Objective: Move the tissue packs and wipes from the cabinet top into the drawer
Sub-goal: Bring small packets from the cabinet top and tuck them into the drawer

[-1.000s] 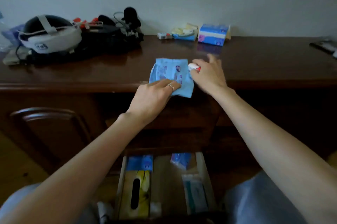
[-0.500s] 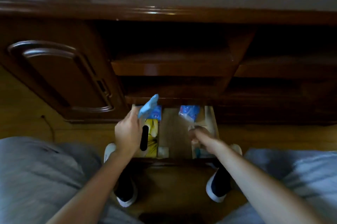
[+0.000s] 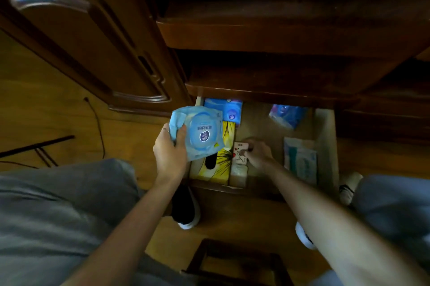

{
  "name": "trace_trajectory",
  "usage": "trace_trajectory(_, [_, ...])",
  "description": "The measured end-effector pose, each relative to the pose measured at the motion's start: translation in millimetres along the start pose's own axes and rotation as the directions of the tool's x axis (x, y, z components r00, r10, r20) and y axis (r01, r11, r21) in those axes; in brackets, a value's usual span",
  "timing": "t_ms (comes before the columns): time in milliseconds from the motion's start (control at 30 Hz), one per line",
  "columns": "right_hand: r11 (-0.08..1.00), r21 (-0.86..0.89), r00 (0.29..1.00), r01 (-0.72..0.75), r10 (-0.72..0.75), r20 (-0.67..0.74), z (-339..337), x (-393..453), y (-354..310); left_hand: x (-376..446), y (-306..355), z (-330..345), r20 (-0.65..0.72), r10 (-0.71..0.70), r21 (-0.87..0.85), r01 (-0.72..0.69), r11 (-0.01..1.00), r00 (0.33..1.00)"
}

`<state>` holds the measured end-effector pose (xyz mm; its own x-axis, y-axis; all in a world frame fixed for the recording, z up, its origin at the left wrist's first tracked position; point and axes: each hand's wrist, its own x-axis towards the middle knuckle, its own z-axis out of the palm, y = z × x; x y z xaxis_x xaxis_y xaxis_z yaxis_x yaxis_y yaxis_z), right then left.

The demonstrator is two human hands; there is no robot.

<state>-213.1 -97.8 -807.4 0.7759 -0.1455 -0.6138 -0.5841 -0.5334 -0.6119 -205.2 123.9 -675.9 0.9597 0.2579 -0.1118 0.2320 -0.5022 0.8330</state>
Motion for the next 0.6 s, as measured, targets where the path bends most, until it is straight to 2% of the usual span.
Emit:
trace_trajectory(133, [0.991, -0.122, 0.999, 0.045, -0.041, 0.034, -2, 8, 0, 6, -4, 4, 0.024, -0.111, -0.111, 0.113, 0.987, 0.994])
trace_trajectory(200, [0.955, -0.295, 0.998, 0.033, -0.018, 0.054, -5, 7, -4, 7, -2, 7, 0.029, -0.151, -0.169, 0.154, 0.974, 0.988])
trace_trajectory(333, [0.842, -0.538, 0.990, 0.033, -0.103, -0.100, -8, -4, -3, 2, 8, 14, 0.078, -0.209, -0.338, 0.223, 0.914, 0.975])
trace_trajectory(433, [0.694, -0.719, 0.965, -0.016, -0.179, -0.194, -38, -8, 8, -4, 13, 18, 0.142, -0.287, -0.460, 0.320, 0.828, 0.947])
trace_trajectory(500, [0.624, -0.779, 0.988, -0.061, -0.073, -0.136, -76, -7, 25, -9, 15, 21, 0.176, -0.336, -0.515, 0.378, 0.770, 0.925])
trace_trajectory(600, [0.456, -0.890, 0.998, -0.031, 0.056, -0.005, -119, -10, 52, -14, 17, 26, 0.178, -0.360, -0.502, 0.400, 0.767, 0.916])
